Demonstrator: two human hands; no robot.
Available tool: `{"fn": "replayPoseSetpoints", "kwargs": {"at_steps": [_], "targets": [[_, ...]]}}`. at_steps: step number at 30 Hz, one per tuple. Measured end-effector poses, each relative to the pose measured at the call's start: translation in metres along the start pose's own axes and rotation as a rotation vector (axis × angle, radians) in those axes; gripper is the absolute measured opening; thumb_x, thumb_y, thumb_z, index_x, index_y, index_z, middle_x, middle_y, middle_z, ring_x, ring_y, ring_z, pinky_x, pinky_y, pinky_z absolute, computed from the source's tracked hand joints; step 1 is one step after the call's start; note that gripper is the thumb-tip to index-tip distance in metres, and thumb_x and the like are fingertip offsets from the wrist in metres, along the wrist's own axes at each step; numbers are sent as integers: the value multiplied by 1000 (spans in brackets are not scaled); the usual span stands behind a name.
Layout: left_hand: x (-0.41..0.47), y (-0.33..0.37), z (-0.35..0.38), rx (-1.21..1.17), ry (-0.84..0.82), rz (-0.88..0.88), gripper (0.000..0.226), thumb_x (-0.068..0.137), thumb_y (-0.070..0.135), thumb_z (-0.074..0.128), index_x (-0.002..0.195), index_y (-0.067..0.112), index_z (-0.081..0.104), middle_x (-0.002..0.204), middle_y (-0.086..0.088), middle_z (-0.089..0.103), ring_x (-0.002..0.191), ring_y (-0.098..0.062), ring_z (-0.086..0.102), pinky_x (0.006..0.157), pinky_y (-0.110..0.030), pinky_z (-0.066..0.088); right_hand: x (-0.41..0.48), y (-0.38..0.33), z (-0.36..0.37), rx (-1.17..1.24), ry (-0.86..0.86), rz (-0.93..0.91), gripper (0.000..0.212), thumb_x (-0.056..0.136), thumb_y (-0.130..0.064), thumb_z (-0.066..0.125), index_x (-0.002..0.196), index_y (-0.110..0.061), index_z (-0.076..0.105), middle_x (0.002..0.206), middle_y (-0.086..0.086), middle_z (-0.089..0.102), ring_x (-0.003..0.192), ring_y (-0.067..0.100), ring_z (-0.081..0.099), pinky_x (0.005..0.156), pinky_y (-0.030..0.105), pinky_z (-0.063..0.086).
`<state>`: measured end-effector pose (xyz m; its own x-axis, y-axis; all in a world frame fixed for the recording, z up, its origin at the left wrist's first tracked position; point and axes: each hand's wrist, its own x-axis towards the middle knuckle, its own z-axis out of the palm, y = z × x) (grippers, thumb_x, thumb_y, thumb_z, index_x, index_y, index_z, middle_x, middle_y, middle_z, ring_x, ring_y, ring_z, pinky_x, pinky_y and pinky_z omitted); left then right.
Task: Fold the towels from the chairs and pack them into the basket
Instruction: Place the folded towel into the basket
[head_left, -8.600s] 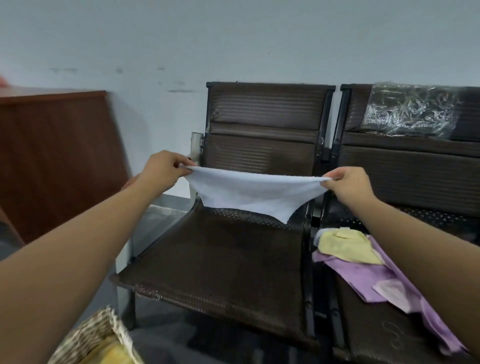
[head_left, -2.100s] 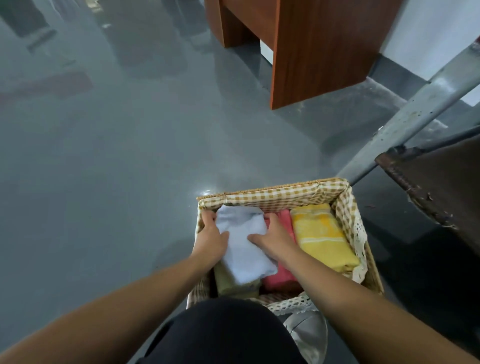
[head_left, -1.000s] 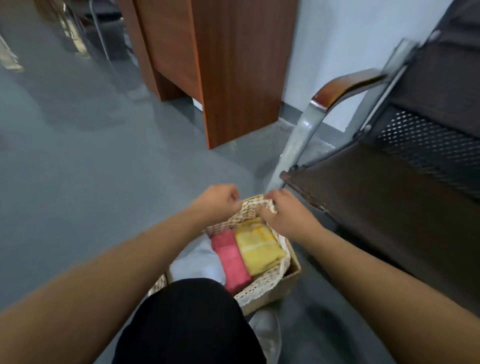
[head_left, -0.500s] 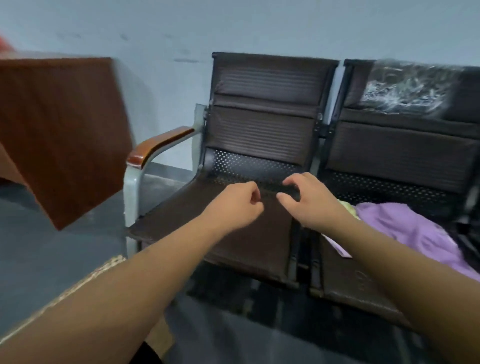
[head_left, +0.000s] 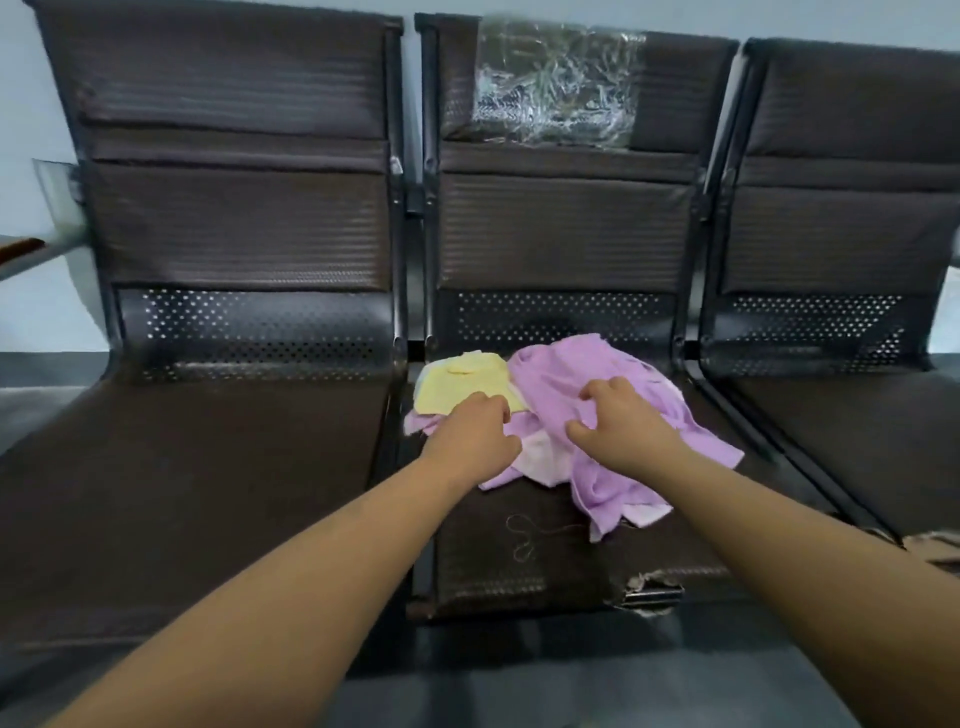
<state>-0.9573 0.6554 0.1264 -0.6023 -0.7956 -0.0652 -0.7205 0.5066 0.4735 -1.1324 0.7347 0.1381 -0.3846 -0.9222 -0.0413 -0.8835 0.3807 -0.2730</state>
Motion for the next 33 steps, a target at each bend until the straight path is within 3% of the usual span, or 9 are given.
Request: {"fn": "replayPoseSetpoints", "kwargs": {"at_steps": [6, 9, 14, 17, 20, 23, 26, 29, 33], "targets": [[60, -23, 64, 98, -145, -58, 73, 84, 41, 56, 150, 25, 31, 152, -10, 36, 137, -33, 37, 108, -48, 38, 39, 30, 47, -58, -63, 38, 74, 91, -42, 62, 151, -14, 28, 150, 21, 29, 122, 42, 53, 98, 45, 47], [69, -40, 88, 190, -202, -62, 67, 92, 50, 46, 153, 27, 29, 162, -7, 24, 147, -28, 25, 117, -47, 26, 52, 38, 62, -114, 28, 83, 74, 95, -37, 59, 154, -16, 20, 158, 21, 17, 121, 40, 53, 94, 44, 49], [65, -48, 101, 209, -168, 28, 61, 100, 51, 39, 156, 28, 27, 167, -1, 13, 152, -22, 15, 121, -44, 11, 61, 42, 67, -168, 138, 91, 10, 98, -15, 47, 102, -12, 55, 108, 11, 62, 100, 33, 62, 72, 34, 42], [66, -45, 92, 173, -245, 20, 59, 101, 49, 41, 154, 28, 31, 166, -1, 15, 152, -23, 16, 120, -43, 13, 58, 33, 47, 131, 332, 110, 20, 96, -17, 47, 78, -8, 52, 80, 9, 62, 78, 31, 61, 64, 38, 44], [60, -24, 71, -117, -243, -26, 50, 106, 45, 29, 143, 17, 49, 156, -7, 40, 140, -25, 39, 112, -35, 29, 37, 4, 1, 648, 434, 53, 25, 90, -11, 49, 67, 0, 46, 61, -1, 51, 61, 12, 48, 60, 33, 39], [57, 3, 45, -801, -108, -237, 64, 102, 58, 31, 129, 9, 62, 136, -11, 61, 124, -26, 56, 103, -31, 38, 5, -25, -40, 1184, 267, -22, 33, 85, 4, 44, 53, -5, 41, 44, -5, 45, 47, 5, 45, 53, 17, 38], [53, 18, 25, -1438, -282, -293, 63, 88, 62, 61, 119, 9, 67, 116, -16, 71, 107, -26, 68, 100, -41, 50, -21, -31, -47, 1199, -45, -2, 39, 87, 4, 45, 53, -11, 54, 52, 3, 53, 59, 14, 52, 56, 23, 41], [31, 43, 15, -1359, -284, -227, 11, 85, 1, 67, 96, 0, 68, 94, -22, 65, 85, -28, 67, 80, -38, 54, -39, -19, -34, 1060, -406, 73, 11, 94, -8, 57, 85, -6, 63, 70, 7, 52, 72, 16, 51, 63, 22, 42], [8, 55, -7, -1342, -135, -175, 26, 85, -13, 57, 107, -4, 67, 113, -29, 67, 108, -38, 66, 100, -50, 52, -47, 2, -31, 1306, -530, 331, 41, 91, -47, 62, 98, -6, 66, 84, 10, 62, 87, 28, 56, 87, 40, 51]]}}
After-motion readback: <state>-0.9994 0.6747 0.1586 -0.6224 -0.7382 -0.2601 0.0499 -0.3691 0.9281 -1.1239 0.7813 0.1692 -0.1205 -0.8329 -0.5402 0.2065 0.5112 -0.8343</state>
